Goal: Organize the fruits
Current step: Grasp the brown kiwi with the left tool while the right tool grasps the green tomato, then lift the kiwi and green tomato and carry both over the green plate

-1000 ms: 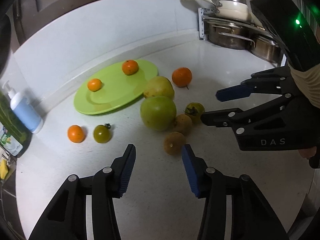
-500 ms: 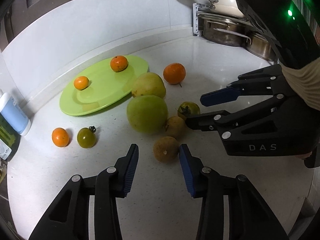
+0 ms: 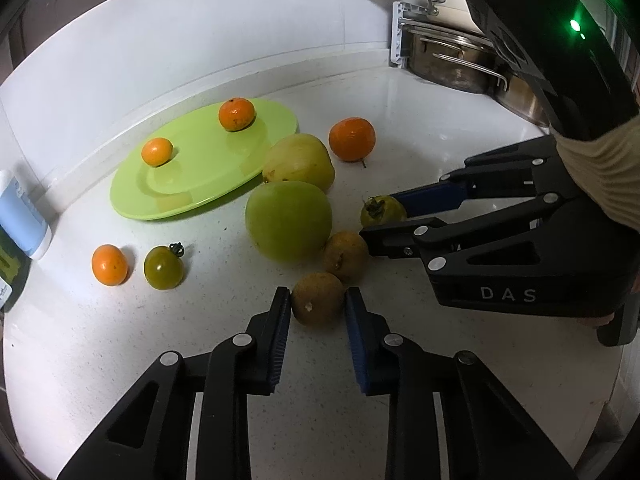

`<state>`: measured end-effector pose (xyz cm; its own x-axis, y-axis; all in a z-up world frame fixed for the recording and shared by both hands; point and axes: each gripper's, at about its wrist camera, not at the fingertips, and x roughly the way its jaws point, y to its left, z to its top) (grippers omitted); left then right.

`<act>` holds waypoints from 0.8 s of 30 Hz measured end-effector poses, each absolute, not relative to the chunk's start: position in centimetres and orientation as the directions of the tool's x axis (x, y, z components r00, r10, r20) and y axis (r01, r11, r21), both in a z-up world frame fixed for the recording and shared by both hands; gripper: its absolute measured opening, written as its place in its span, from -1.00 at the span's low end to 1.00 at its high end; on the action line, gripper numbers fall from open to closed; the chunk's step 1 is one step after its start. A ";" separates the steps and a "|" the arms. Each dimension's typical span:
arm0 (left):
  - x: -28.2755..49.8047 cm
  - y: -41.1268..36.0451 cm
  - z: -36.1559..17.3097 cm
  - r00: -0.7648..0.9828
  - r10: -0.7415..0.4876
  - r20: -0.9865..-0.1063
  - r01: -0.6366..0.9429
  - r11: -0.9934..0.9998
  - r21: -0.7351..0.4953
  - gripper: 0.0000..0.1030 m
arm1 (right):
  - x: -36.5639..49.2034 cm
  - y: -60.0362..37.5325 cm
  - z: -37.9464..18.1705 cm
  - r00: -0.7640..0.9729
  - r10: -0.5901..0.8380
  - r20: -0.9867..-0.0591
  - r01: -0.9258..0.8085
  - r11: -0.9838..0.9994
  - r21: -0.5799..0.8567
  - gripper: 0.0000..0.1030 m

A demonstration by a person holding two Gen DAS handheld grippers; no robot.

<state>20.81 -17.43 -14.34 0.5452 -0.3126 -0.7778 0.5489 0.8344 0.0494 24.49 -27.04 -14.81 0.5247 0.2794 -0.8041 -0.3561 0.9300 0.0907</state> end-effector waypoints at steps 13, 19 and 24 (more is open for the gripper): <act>20.0 -16.8 -13.5 0.551 -0.327 -0.767 0.531 0.847 0.021 -0.45 | 23.3 -27.6 -14.4 0.549 0.255 -0.796 -0.278 0.954 0.114 -0.40; 19.2 -16.3 -12.3 0.572 -0.338 -0.747 0.524 0.851 0.017 -0.45 | 22.2 -27.5 -13.2 0.572 0.236 -0.786 -0.244 0.963 0.111 -0.40; 18.6 -15.8 -11.2 0.592 -0.345 -0.729 0.521 0.853 0.019 -0.45 | 21.4 -27.2 -12.1 0.591 0.225 -0.775 -0.232 0.967 0.103 -0.40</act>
<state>18.60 -15.77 -11.15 0.5918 -0.3451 -0.7285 0.5210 0.8534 0.0189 21.41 -27.25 -12.05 0.5912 0.2246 -0.7746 -0.2319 0.9672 0.1035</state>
